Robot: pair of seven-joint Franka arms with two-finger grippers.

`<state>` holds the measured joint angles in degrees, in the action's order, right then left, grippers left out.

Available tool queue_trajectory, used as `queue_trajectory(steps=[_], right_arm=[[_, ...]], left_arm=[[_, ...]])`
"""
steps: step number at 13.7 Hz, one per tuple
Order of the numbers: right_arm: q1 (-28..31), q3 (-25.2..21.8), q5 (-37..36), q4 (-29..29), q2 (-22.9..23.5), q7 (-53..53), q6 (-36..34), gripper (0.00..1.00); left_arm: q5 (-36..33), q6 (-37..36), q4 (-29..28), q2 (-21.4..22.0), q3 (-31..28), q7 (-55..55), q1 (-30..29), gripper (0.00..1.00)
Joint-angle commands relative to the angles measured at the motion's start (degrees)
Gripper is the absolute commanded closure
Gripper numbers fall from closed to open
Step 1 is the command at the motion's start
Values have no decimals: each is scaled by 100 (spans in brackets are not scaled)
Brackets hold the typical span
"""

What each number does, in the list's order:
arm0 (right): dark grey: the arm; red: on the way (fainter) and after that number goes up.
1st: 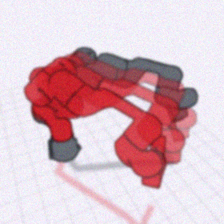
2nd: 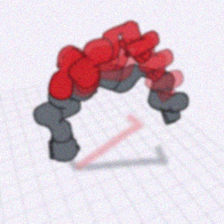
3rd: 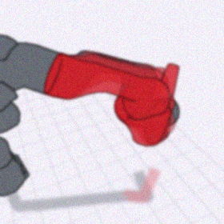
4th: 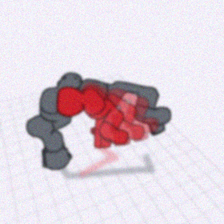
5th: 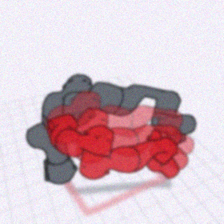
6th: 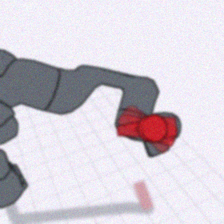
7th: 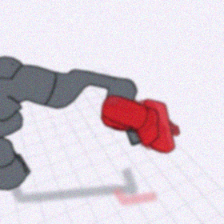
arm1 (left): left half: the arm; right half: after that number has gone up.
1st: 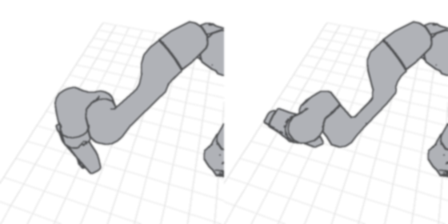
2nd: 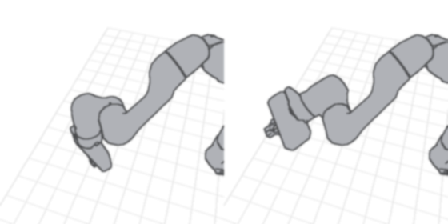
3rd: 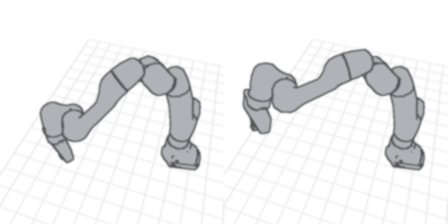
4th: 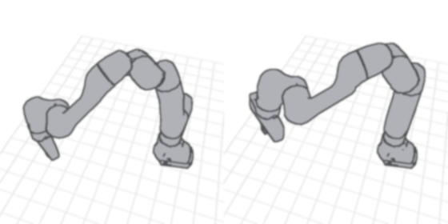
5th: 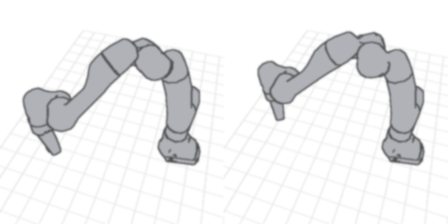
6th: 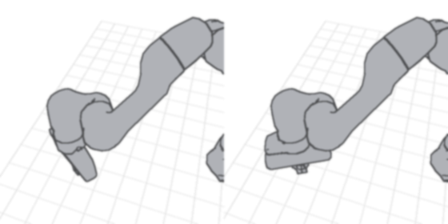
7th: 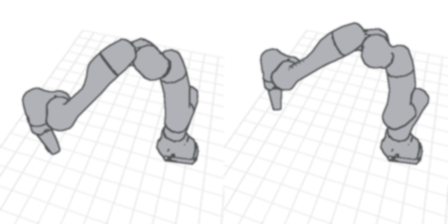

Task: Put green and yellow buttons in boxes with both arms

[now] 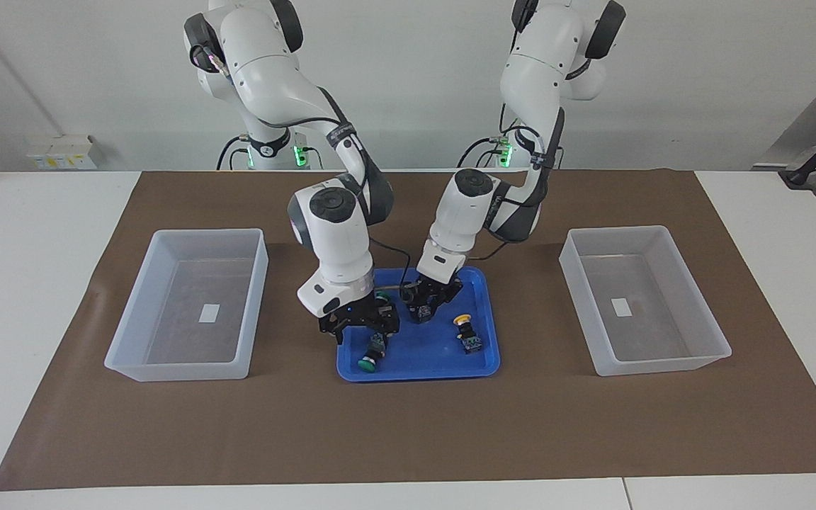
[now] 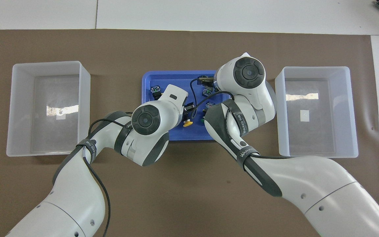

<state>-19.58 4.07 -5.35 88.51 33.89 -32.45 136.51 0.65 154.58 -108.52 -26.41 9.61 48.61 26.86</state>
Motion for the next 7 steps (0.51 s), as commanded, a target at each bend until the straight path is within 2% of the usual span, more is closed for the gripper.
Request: queue_trajectory(steps=[1,2,4,7], right_arm=[[-10,-3,-124,-185,258,-253,183,0],[-28,-3,-116,-185,258,-253,235,0],[-63,-3,-116,-176,249,-279,227,0],[-142,-11,-159,-167,241,-420,236,0]], left_arm=[[49,134,-143,40,-91,-18,100,96],[49,99,-134,40,-91,-18,82,100],[49,-14,-56,40,-91,-18,56,100],[49,-645,487,13,-91,-35,-49,100]])
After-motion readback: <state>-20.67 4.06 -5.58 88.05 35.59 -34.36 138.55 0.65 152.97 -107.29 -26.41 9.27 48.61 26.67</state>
